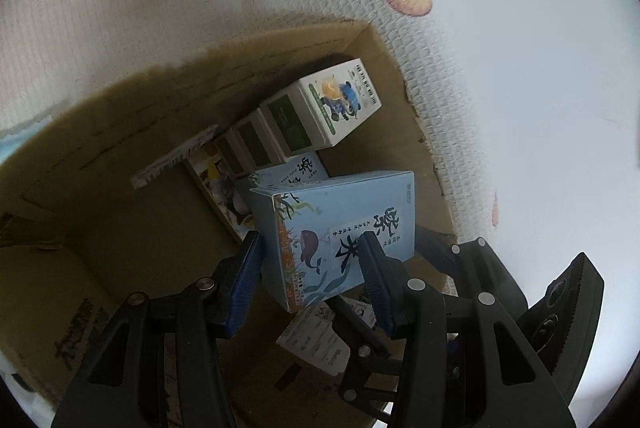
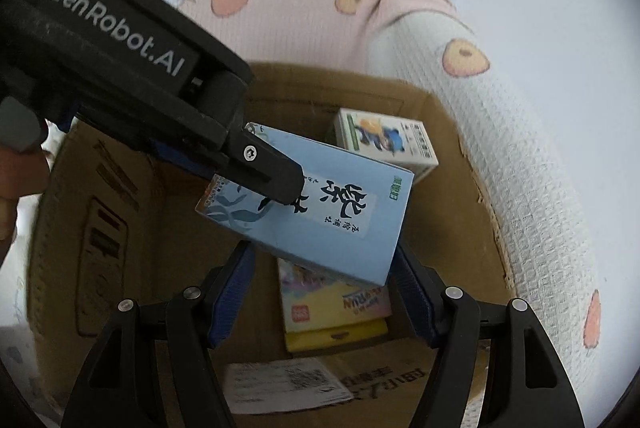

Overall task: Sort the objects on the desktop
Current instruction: 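Carry the box with both grippers over the open cardboard box, then lower the box upright into the cardboard box and open both grippers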

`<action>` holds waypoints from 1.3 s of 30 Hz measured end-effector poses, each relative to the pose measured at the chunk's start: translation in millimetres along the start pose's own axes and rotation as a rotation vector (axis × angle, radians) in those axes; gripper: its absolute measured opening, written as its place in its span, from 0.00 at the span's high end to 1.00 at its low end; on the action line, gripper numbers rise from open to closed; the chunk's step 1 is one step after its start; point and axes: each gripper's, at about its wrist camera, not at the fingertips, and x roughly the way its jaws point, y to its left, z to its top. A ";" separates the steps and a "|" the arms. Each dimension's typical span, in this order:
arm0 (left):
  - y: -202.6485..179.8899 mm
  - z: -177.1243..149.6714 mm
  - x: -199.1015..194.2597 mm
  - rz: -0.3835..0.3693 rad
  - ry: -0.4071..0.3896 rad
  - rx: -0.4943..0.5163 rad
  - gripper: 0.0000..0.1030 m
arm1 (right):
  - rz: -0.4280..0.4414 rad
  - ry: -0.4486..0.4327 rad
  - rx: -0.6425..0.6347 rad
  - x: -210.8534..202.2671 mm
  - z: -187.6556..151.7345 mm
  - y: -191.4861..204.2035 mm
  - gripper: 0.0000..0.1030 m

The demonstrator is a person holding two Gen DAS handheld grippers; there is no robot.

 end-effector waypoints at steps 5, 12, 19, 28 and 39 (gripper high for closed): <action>3.8 3.6 15.6 0.034 0.034 -0.058 0.48 | 0.021 0.058 -0.055 13.4 -1.0 -8.7 0.36; 17.4 5.0 34.0 0.023 0.068 -0.150 0.48 | 0.077 0.152 -0.150 31.5 3.1 -15.9 0.42; 26.2 3.1 50.2 0.026 0.091 -0.225 0.49 | 0.130 0.237 -0.177 46.6 2.5 -23.1 0.43; 35.7 -1.9 57.5 -0.026 0.057 -0.341 0.49 | 0.160 0.314 -0.206 51.7 6.2 -32.3 0.49; 43.1 -12.1 67.7 -0.038 0.034 -0.444 0.61 | 0.145 0.405 -0.184 60.7 12.5 -44.4 0.60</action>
